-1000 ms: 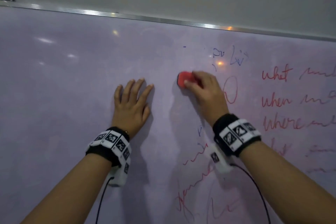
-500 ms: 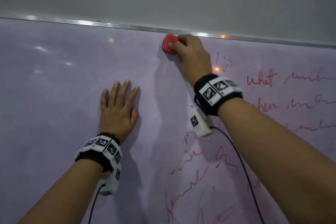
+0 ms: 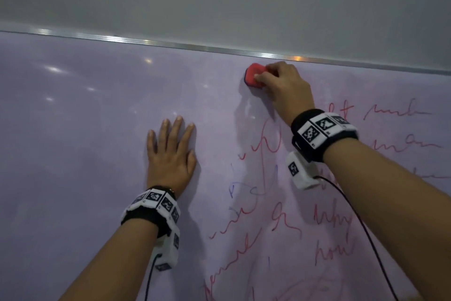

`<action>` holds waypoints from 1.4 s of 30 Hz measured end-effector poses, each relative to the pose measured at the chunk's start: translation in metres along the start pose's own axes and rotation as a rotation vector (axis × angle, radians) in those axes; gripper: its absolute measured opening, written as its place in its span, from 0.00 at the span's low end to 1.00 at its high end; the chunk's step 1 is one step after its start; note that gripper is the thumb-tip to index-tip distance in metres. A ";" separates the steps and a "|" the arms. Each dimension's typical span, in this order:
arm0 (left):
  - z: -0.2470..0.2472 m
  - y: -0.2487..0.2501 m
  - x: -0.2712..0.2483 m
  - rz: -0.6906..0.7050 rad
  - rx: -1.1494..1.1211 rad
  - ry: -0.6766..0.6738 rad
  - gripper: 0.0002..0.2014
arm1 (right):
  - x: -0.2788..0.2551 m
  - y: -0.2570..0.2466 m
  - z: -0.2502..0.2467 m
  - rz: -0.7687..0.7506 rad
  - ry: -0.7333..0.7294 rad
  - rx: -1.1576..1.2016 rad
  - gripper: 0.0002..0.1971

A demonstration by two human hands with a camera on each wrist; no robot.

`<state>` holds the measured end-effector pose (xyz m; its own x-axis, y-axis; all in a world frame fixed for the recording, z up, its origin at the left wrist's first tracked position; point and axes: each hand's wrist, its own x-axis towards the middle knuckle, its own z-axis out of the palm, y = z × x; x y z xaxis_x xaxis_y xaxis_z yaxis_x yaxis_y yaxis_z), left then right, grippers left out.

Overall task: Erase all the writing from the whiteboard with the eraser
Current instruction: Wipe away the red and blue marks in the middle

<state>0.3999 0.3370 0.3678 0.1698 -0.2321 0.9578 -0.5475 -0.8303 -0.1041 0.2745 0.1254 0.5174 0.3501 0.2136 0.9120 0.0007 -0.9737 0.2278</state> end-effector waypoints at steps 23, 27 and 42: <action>0.000 0.002 -0.002 -0.029 -0.008 0.016 0.27 | -0.101 0.020 0.012 -0.259 -0.146 -0.058 0.18; -0.001 0.003 -0.002 -0.031 -0.007 0.019 0.27 | -0.061 0.057 0.005 -0.229 -0.081 -0.114 0.11; -0.001 0.001 -0.004 -0.025 -0.027 0.025 0.27 | -0.272 -0.025 0.043 -0.168 -0.314 0.113 0.24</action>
<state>0.3975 0.3374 0.3642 0.1633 -0.1987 0.9664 -0.5652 -0.8217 -0.0735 0.2196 0.0878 0.2492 0.6063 0.3534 0.7124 0.1798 -0.9335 0.3101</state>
